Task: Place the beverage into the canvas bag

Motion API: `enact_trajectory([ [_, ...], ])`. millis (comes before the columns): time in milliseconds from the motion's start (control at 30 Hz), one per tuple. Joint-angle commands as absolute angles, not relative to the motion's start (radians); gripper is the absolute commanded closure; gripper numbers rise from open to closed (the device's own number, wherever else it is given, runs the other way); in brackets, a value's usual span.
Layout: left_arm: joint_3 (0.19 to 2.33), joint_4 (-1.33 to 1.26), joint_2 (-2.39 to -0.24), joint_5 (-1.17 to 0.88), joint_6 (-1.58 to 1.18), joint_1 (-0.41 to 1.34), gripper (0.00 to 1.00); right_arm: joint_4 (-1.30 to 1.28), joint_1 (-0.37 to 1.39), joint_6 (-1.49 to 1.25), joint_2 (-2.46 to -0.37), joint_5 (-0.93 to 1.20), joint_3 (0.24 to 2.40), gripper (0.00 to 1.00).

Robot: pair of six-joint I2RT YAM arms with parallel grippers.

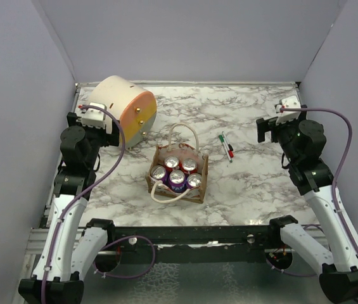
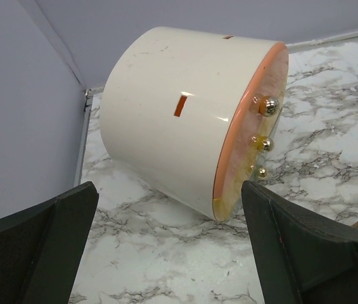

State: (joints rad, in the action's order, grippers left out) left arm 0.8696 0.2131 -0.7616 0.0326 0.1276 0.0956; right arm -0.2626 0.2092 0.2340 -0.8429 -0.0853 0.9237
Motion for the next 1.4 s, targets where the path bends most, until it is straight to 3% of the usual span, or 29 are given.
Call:
enact_trajectory([
  [0, 0.903, 0.235, -0.741, 0.007, 0.1, 0.076, 0.0, -0.253, 0.206, 0.251, -0.777, -0.097, 0.861, 0.01],
  [1367, 0.838, 0.237, -0.73, -0.012, 0.12, 0.052, 0.01, -0.276, 0.176, 0.258, -0.785, -0.049, 0.866, 0.0],
])
